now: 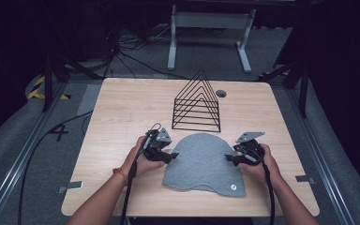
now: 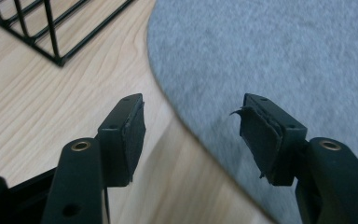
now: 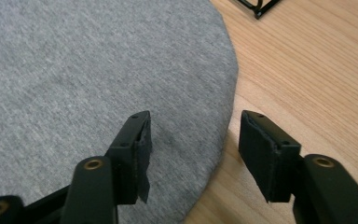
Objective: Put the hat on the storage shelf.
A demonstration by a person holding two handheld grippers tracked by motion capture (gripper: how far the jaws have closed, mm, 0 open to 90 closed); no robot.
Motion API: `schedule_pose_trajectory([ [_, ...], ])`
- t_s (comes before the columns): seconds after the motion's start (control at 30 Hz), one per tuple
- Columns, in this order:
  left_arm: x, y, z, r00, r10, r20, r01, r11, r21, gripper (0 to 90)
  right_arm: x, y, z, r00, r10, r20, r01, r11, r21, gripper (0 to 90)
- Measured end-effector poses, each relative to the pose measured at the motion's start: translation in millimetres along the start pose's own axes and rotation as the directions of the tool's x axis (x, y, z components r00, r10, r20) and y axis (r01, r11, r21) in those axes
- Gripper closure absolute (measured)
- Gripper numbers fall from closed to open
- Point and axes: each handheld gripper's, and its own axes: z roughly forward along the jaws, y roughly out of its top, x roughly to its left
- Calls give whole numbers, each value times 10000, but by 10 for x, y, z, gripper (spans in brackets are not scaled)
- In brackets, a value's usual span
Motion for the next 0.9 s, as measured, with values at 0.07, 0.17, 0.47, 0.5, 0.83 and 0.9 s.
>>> schedule_pose_trajectory([
  [0.07,3,24,38,9999,-83,-150,84,9999,123,366,-9,-7,1,10000,80,33,-80,10000,-18,416],
  [0.17,13,65,98,9993,-321,-171,321,9995,-55,345,-34,-18,24,9995,293,-146,-294,9995,-110,391],
  [0.47,13,15,177,9975,-691,-147,692,9976,68,295,-25,24,67,9995,270,-165,-273,9995,-156,347],
  [0.5,8,15,172,9987,-446,-227,449,9989,127,308,-20,32,77,9995,286,-134,-289,9994,-185,359],
  [0.83,-71,15,147,9995,-187,259,185,9998,78,690,83,41,65,9984,287,-487,-301,9991,-285,616],
  [0.9,-72,-1,142,9990,-221,390,220,9998,26,747,85,28,66,9977,270,-623,-296,9987,-423,672],
])
